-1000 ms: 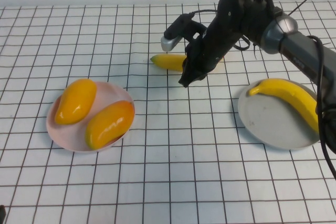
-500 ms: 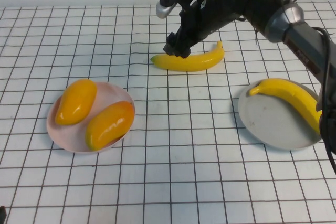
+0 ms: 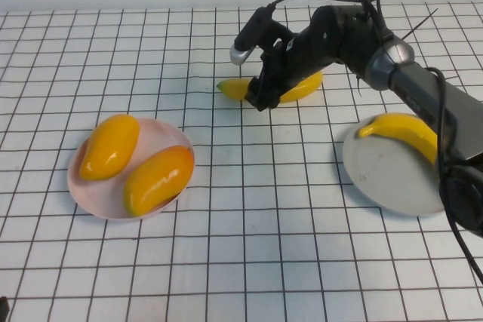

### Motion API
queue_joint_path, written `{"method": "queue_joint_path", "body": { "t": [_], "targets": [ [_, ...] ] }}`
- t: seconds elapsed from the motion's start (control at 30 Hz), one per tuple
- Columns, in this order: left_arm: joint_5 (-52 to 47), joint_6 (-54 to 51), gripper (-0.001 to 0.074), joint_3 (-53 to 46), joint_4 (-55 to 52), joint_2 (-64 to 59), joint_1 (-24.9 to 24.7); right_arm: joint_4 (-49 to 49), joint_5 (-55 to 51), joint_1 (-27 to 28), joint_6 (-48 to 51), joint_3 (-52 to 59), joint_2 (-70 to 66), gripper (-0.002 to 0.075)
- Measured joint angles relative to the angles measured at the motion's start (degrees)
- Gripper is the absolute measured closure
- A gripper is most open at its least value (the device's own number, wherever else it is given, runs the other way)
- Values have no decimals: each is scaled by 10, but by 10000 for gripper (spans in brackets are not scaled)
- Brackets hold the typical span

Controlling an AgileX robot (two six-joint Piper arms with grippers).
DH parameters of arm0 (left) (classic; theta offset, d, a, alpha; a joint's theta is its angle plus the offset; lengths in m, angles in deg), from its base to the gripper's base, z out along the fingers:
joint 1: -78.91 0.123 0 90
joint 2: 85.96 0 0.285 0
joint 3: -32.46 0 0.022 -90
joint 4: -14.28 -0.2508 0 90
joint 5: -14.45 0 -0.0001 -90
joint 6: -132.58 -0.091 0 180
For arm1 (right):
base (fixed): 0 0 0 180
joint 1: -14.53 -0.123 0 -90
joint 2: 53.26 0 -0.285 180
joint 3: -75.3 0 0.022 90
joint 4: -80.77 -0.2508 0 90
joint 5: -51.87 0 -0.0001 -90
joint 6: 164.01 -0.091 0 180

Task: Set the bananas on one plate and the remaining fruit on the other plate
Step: Put another type of fruit in the right plate

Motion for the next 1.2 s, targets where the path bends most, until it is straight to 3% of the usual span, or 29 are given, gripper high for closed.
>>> {"method": "queue_joint_path", "body": {
  "t": [0.23, 0.63, 0.73, 0.8, 1.1, 1.2],
  "targets": [
    [0, 0, 738, 0, 0, 0, 0, -11, -57, 20, 1, 0, 0, 337],
    [0, 0, 738, 0, 0, 0, 0, -68, -213, 17, 11, 0, 6, 351],
    [0, 0, 738, 0, 0, 0, 0, -62, -225, 13, 8, 0, 16, 389],
    [0, 0, 738, 0, 0, 0, 0, -55, -226, 12, -16, 0, 22, 431],
    [0, 0, 738, 0, 0, 0, 0, -66, -233, 7, -112, -55, 83, 431],
    [0, 0, 738, 0, 0, 0, 0, -18, -235, -1, -167, -61, 122, 431]
  ]
}}
